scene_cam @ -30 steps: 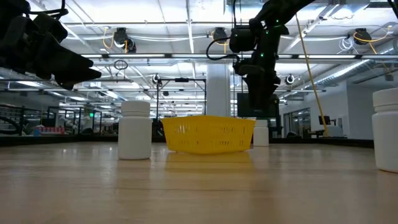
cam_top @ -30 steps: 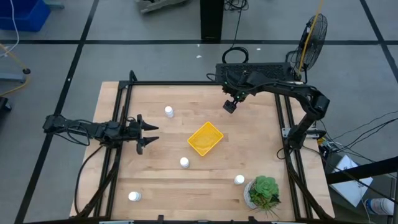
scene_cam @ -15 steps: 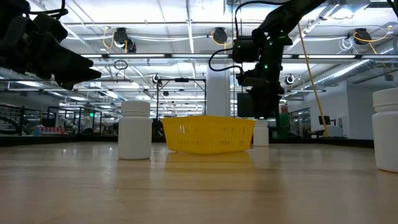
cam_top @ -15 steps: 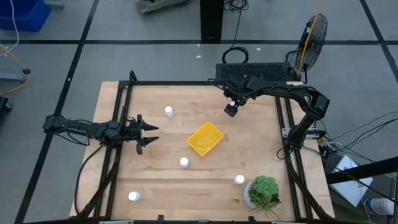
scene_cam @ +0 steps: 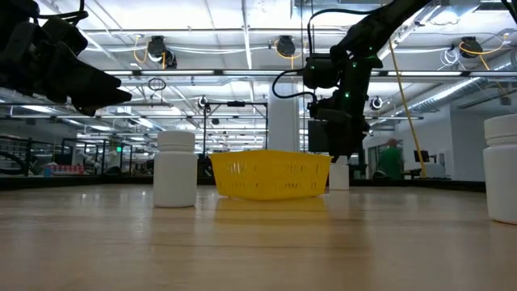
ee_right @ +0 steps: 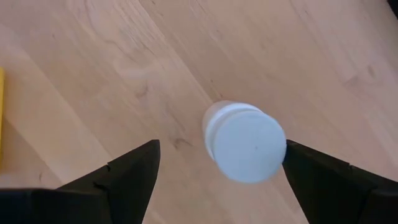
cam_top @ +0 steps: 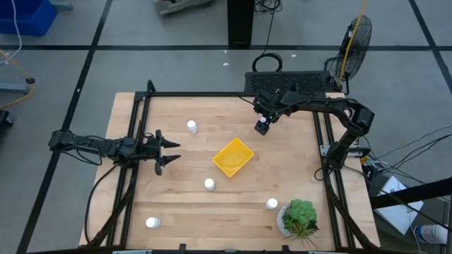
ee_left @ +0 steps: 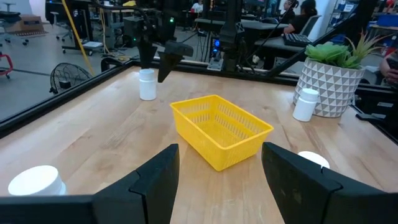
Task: Pick and place pill bottles into a basket
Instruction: Put the white medicine bottle into the yellow bin
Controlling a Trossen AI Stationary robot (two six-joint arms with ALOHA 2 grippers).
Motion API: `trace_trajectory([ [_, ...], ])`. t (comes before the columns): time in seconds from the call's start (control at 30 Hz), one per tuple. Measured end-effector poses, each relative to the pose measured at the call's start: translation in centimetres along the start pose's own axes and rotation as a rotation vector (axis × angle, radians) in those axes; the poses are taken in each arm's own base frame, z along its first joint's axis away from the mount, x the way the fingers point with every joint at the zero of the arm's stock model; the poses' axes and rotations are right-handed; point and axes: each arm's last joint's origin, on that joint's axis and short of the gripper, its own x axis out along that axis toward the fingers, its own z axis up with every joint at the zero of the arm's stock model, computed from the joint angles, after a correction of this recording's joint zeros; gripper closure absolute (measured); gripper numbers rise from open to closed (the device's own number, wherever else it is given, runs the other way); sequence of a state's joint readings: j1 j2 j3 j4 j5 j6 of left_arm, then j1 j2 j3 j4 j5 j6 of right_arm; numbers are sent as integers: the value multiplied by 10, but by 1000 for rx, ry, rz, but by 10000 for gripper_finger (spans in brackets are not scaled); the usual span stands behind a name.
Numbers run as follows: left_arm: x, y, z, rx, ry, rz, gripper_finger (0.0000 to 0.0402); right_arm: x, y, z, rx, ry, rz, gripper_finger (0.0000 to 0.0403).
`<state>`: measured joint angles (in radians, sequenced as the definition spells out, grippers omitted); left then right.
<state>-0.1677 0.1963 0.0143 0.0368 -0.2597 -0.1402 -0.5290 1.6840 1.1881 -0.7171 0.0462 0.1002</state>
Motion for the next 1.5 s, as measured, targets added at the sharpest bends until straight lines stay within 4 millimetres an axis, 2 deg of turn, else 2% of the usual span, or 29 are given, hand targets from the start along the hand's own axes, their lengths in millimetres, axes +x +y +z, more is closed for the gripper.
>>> trace_trajectory([
  [0.17, 0, 0, 0, 0, 0, 0, 167, 0, 0, 0, -6, -3, -1, 82],
  [0.3, 0, 0, 0, 1, 0, 0, 167, 0, 0, 0, -6, -3, -3, 104],
  [0.43, 0, 0, 0, 1, 0, 0, 167, 0, -1, 0, -6, -3, -3, 153],
  [0.67, 0, 0, 0, 3, 0, 0, 167, 0, 0, 2, -8, -17, -3, 263],
  [1.0, 0, 0, 0, 3, 0, 1, 167, -4, 3, 10, -62, -113, 5, 263],
  [1.23, 0, 0, 0, 2, 0, 2, 167, -34, 21, 6, -98, -215, 39, 263],
  [1.5, 0, 0, 0, 1, 0, 2, 167, -83, 75, -10, -175, -398, 171, 263],
])
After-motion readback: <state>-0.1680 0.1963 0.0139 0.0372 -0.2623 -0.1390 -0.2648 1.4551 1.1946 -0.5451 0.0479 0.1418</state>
